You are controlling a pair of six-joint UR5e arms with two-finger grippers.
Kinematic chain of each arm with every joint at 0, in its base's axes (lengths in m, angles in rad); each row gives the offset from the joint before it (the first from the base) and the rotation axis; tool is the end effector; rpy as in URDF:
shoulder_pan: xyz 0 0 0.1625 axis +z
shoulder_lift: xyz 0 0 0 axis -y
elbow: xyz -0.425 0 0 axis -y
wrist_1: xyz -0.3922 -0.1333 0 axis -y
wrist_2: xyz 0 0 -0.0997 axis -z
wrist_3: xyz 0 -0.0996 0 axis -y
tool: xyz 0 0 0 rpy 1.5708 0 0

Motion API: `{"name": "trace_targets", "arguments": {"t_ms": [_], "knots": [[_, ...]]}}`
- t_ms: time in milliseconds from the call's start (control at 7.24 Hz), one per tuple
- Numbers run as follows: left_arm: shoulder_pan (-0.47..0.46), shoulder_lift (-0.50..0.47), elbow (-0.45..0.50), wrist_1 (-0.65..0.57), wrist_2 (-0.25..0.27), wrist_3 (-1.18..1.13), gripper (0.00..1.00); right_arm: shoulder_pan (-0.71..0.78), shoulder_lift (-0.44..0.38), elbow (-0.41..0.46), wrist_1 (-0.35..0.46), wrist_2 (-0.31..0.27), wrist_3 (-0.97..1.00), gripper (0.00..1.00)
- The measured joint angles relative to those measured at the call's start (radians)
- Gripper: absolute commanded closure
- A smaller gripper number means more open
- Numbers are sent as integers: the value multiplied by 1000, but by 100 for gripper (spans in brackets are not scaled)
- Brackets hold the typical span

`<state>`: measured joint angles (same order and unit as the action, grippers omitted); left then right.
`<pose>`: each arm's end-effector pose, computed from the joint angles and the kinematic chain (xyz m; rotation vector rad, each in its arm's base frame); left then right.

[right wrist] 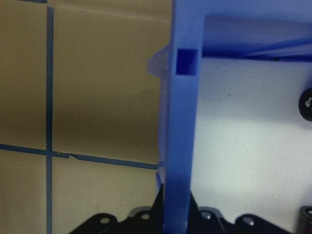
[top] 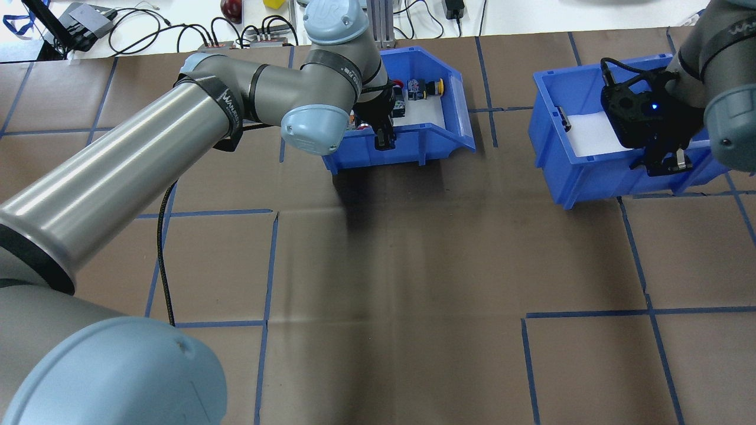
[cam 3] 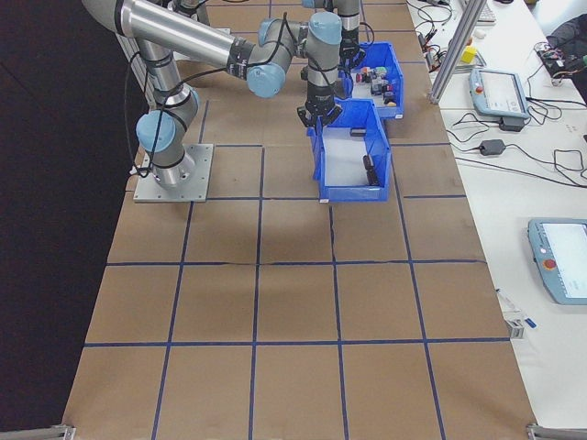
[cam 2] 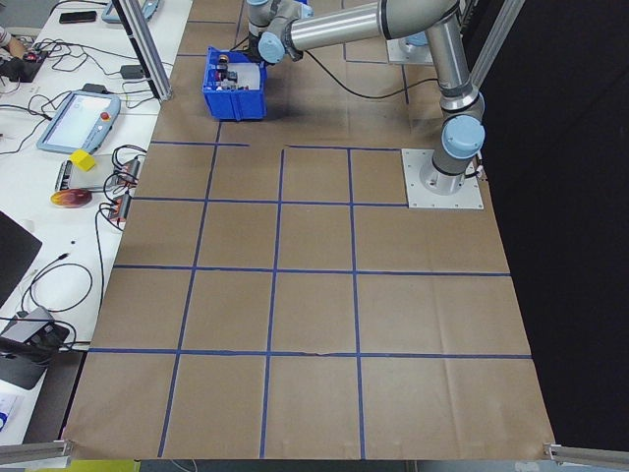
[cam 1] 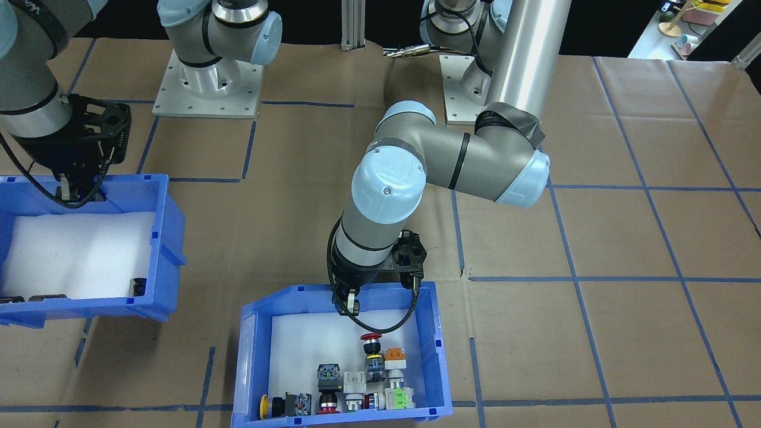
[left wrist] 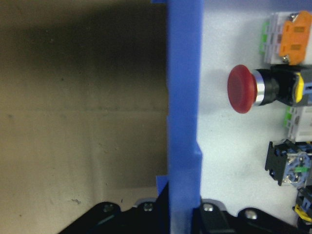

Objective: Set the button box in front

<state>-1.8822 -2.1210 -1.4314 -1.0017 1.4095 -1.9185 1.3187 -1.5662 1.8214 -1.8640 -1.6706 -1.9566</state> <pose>-0.3553 -0.6165 0.2868 2.0938 -2.0452 -0.1102 -0.0015 -0.5003 0.3932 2.3022 -2.0171 -0.1104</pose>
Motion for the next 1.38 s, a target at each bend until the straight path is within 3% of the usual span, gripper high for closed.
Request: {"name": "trace_targets", "arguments": {"t_ms": [276, 415, 553, 691, 967, 1382], "knots": [[-32, 7, -12, 0, -1, 2, 96, -4, 0, 12, 4, 0, -1, 91], [-46, 14, -16, -2, 1, 9, 56, -5, -1, 17, 8, 0, -1, 91], [-54, 14, -18, -5, 7, 20, 23, -5, -1, 19, 12, 1, -1, 91], [-56, 10, -20, -7, 42, 41, 6, -6, -1, 20, 14, 0, -1, 91], [-60, 21, -14, -14, 178, 81, 5, -7, -2, 24, 16, -1, 0, 91], [-38, 139, -19, -172, 225, 364, 3, -3, -84, 113, 12, 1, 15, 91]]}}
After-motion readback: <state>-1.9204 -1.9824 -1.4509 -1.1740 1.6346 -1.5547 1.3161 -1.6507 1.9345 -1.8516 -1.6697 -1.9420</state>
